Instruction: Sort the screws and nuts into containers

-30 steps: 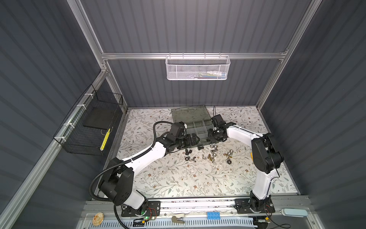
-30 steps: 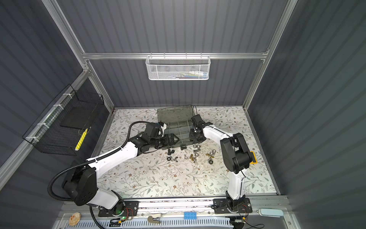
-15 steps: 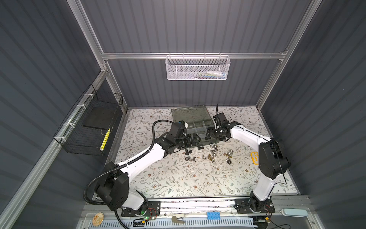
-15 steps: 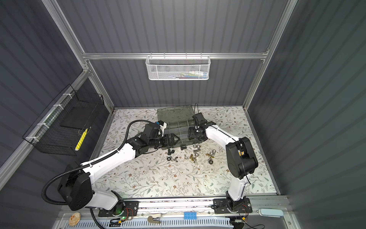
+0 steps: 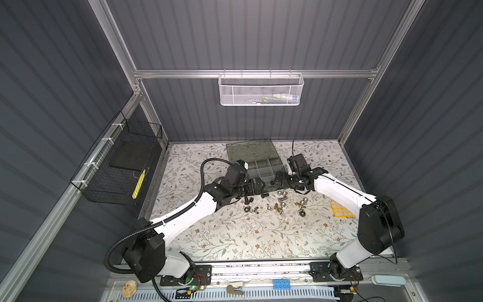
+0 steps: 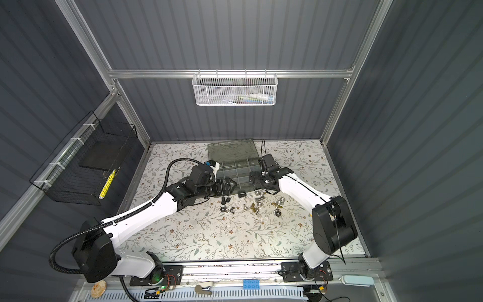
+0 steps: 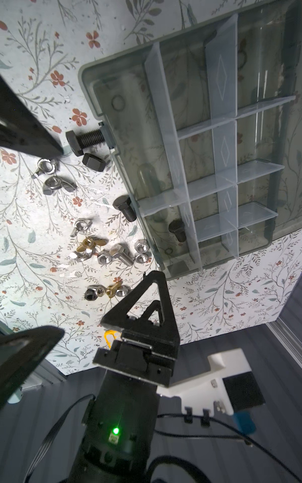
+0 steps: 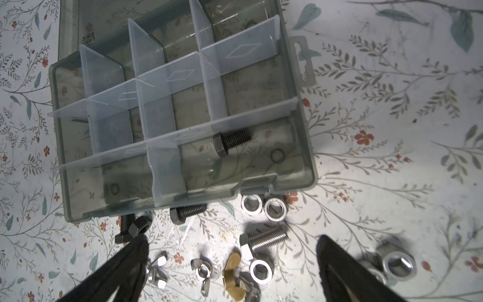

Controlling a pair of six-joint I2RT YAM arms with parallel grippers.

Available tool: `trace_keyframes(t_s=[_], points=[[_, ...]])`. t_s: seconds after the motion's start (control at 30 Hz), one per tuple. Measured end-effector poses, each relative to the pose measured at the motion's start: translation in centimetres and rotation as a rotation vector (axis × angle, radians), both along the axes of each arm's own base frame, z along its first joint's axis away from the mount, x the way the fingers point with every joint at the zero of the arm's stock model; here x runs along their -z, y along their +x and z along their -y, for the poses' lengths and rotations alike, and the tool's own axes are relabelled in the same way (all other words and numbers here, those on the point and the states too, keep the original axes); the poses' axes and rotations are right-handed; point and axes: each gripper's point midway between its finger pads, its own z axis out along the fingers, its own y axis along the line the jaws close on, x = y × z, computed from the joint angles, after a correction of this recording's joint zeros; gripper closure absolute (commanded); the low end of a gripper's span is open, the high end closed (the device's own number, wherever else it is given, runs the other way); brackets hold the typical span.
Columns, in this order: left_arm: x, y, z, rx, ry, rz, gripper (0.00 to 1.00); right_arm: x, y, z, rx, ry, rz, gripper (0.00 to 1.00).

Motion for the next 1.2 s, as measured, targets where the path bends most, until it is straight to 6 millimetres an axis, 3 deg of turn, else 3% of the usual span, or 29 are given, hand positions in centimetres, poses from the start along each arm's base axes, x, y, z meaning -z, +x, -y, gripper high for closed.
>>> trace_keyframes(t_s=[0.1, 0.37, 0.47, 0.67, 0.8, 1.2], points=[[1.4, -0.5, 0.8, 0.008, 0.022, -0.03, 0.0, 0.1, -1.2, 0.7, 0.006, 0.002, -0.002, 0.01], [9.8, -0.3, 1.9, -0.082, 0.153, -0.23, 0.01, 0.2, -3.2, 3.7, 0.077, 0.044, 0.008, 0.01], [11.5, 0.3, 2.6, -0.104, 0.195, -0.267, 0.03, -0.3, -3.6, 4.6, 0.099, 0.086, 0.041, 0.01], [12.5, 2.0, 5.0, -0.106, 0.215, -0.287, 0.1, -1.9, -4.6, 3.9, 0.044, 0.166, 0.131, 0.01], [13.3, 2.5, 5.3, -0.11, 0.239, -0.297, 0.16, -2.5, -4.9, 3.4, 0.003, 0.2, 0.178, 0.01], [15.3, 3.7, 6.1, -0.123, 0.282, -0.304, 0.27, -2.0, -6.1, 3.1, -0.034, 0.245, 0.228, 0.01]])
